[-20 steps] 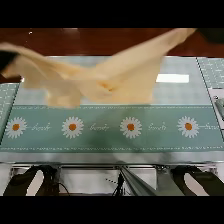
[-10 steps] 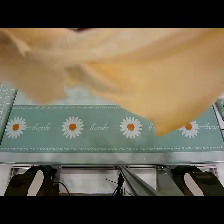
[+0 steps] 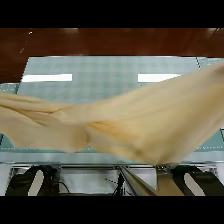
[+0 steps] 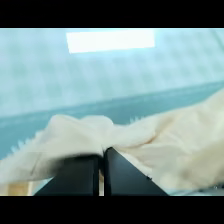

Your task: Fold the shirts.

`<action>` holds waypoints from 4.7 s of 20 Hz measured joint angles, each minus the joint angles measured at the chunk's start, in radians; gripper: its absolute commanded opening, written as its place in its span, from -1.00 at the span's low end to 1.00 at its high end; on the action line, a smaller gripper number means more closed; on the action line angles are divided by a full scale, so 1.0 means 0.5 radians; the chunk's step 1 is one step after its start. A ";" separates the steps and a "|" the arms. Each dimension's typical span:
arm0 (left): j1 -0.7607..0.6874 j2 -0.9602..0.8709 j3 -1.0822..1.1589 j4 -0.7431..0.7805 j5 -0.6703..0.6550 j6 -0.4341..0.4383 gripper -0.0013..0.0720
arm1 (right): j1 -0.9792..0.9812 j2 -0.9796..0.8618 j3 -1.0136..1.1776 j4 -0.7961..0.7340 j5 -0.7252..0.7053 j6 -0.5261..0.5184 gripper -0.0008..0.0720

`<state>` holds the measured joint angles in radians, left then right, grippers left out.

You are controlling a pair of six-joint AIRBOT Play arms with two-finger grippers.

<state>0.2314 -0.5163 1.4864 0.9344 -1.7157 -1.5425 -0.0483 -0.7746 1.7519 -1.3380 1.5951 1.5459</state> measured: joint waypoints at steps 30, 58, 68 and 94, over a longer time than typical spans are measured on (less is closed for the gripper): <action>0.283 -0.478 -1.580 0.430 0.916 0.212 0.83 | 0.412 -1.774 -0.121 0.034 -0.449 -0.266 -0.90; -0.317 -0.431 -2.293 0.188 1.033 0.119 0.91 | 0.412 -1.774 -0.121 -0.061 -0.511 -0.289 -0.90; -0.457 -0.560 -2.293 0.109 1.238 0.178 0.91 | 0.412 -1.774 -0.121 -0.053 -0.510 -0.288 -0.90; -0.428 -0.362 -0.811 -0.330 1.019 0.298 -0.89 | 0.412 -1.230 -0.121 -0.057 -0.561 -0.301 -0.90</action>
<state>0.0174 -0.6971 1.0809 0.7692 -1.2064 -1.3937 0.1577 -1.3895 1.6917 -1.3666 1.3148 1.3952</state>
